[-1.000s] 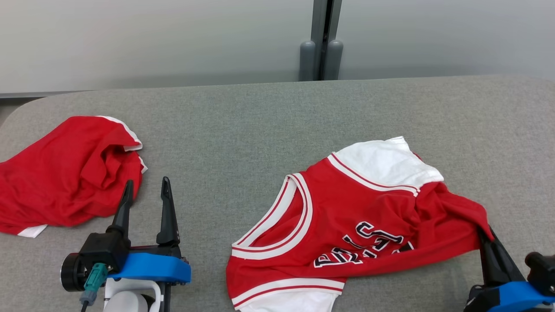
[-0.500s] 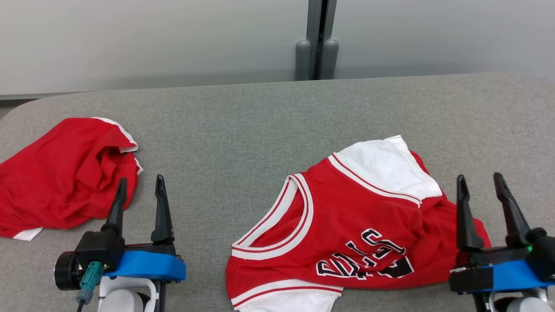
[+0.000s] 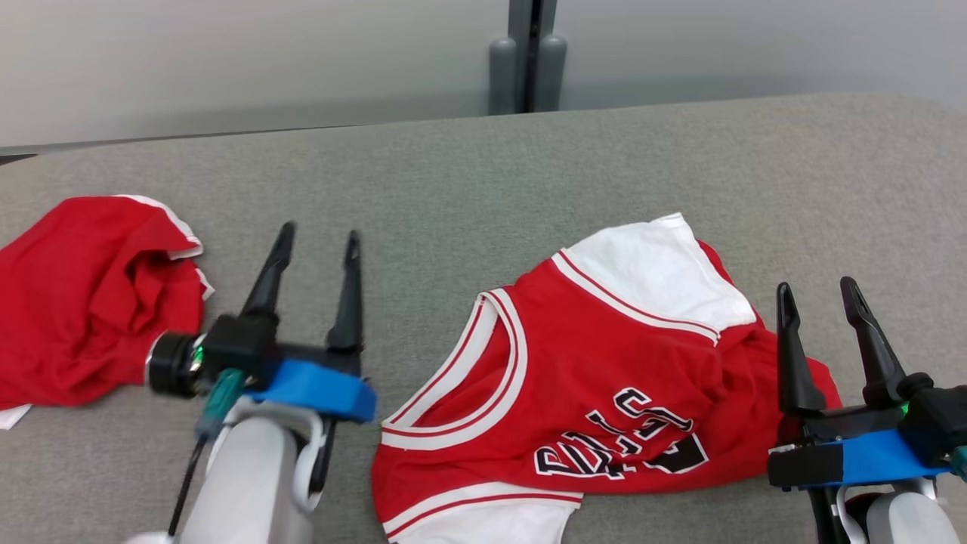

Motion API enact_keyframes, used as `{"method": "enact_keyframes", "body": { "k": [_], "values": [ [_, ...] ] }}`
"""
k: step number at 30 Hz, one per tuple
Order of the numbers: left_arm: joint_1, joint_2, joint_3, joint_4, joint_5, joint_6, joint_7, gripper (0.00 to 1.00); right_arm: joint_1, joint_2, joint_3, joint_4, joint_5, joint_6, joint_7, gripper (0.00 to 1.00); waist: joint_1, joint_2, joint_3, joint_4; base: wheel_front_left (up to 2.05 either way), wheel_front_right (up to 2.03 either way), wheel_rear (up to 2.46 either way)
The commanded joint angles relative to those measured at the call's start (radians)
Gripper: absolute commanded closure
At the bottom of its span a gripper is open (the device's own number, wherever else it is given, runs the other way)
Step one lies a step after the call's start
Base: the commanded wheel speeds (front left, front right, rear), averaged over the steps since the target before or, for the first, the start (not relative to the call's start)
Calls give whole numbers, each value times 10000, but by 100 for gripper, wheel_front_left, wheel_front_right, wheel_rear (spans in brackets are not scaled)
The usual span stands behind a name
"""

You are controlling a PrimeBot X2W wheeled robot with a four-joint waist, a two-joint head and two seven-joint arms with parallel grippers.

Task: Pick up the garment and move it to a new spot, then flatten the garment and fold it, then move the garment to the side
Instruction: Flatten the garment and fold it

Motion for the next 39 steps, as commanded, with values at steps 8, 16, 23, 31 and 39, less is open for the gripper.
{"method": "enact_keyframes", "body": {
  "k": [8, 16, 23, 31, 39],
  "values": [
    [-2462, 86, -2003, 1943, -245, -240, 613, 0, -356, -5, -20, -107, 15, 1, -47, 0, 0, 0, 484, -615, 0, 0, 0],
    [-3697, 451, -4127, 3887, -1435, -226, 1399, 0, -509, -4, -161, -53, 167, 1, -45, 0, 0, 0, 931, -1188, 0, 0, 0],
    [-3974, 770, -5706, 5323, -2251, -227, 2183, 0, -600, -4, -320, -29, 227, 1, -46, 0, 0, 0, 1064, -1443, 0, 0, 0],
    [-4045, 928, -7151, 6573, -2947, -228, 2791, 68, -562, -4, -348, -7, 199, 1, -46, 0, 0, 0, 980, -1577, 0, 0, 0],
    [-4791, 811, -6889, 6995, -3339, -38, 1133, 100, -339, -4, -577, -67, 88, 1, -46, 0, 0, 0, 750, -1280, 0, 0, 0]
  ]
}}
